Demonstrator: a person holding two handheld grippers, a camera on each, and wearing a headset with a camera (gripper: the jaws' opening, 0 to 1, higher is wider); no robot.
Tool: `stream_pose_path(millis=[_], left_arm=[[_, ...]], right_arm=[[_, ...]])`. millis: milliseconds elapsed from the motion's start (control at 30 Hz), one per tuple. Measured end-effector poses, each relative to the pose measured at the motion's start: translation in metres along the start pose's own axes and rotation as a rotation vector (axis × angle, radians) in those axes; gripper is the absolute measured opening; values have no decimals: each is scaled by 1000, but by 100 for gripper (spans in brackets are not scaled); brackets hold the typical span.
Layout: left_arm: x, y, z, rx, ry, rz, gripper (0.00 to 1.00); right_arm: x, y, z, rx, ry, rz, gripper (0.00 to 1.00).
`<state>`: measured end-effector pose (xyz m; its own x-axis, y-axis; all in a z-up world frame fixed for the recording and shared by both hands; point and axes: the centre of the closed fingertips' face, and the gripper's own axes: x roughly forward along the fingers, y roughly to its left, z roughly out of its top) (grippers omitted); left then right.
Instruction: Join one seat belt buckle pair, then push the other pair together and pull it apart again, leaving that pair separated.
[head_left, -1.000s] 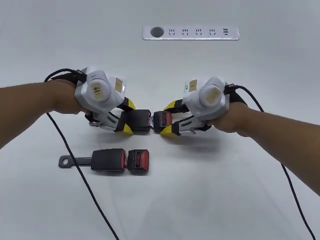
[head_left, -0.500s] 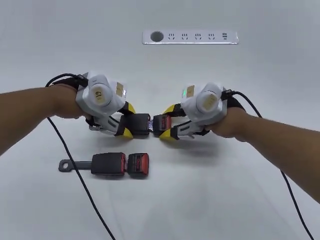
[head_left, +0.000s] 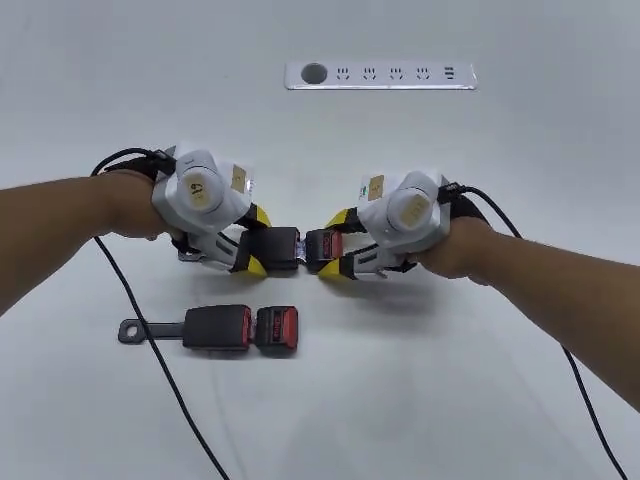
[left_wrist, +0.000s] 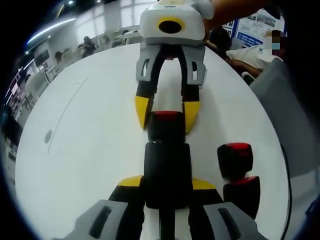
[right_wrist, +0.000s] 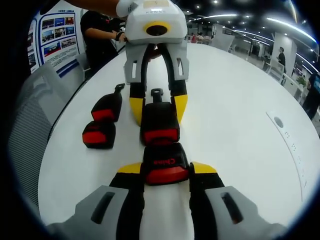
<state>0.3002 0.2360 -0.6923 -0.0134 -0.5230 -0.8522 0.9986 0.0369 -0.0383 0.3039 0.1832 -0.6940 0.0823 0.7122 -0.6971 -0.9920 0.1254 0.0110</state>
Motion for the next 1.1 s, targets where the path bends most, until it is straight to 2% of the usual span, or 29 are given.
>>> stream_pose_path(millis=[667,1100], left_arm=[[0,2,-1,-8,-5,2,34],[0,1,-1,-14,-9,3,34]], right_arm=[[-1,0,1,-5,8,-8,34],[-7,-3,-6,1,9,-7,34]])
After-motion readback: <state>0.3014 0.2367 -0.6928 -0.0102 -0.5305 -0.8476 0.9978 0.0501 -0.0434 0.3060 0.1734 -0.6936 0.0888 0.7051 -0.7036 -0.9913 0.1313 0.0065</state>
